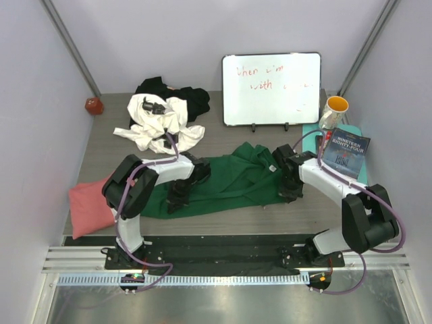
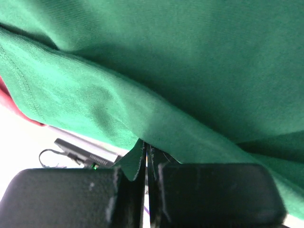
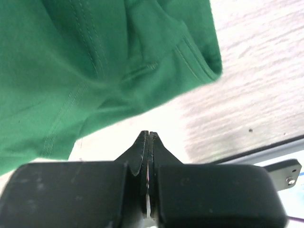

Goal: Fold and stack the t-shirts

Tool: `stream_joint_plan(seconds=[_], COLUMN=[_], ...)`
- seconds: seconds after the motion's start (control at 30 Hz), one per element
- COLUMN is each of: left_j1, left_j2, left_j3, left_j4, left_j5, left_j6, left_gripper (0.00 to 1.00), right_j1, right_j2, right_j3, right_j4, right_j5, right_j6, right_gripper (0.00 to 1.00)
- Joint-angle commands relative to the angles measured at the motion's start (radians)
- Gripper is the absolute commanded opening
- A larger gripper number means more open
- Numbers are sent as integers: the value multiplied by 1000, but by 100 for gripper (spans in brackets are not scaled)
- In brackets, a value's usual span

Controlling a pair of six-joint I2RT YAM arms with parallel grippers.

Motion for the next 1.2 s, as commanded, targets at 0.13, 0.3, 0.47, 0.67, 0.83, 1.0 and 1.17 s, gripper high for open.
stream_joint_plan(seconds=[0.13,0.3,0.47,0.67,0.83,1.0,1.17], left_j1=[-27,-30,-32,-30,-29,-3,13], left_j2=[-35,-29,-69,-158,-181,-180,-172], left_j3=[-102,-91,1,168,281,266,223], left_j4=[62,61,-11,-91,-137,-128,-107], left_j5=[68,68,-25,-59,-107,-110,-102], left_j6=[-61,-45,-47,-62,-79,-75,-65], left_gripper=[0,0,2,14,15,15,15], right_j1=[80,98,98,97,89,72,65], right_j2=[-153,-242,-138,114,377,583,721], right_j3=[17,129,356,577,790,965,1100], right_j4=[-109,-130,-127,1,66,100,103], right_j5=[-25,12,98,77,61,-48,-71], right_j6=[132,157,45,-143,-266,-361,-397], right_gripper=[1,3,19,31,34,37,50])
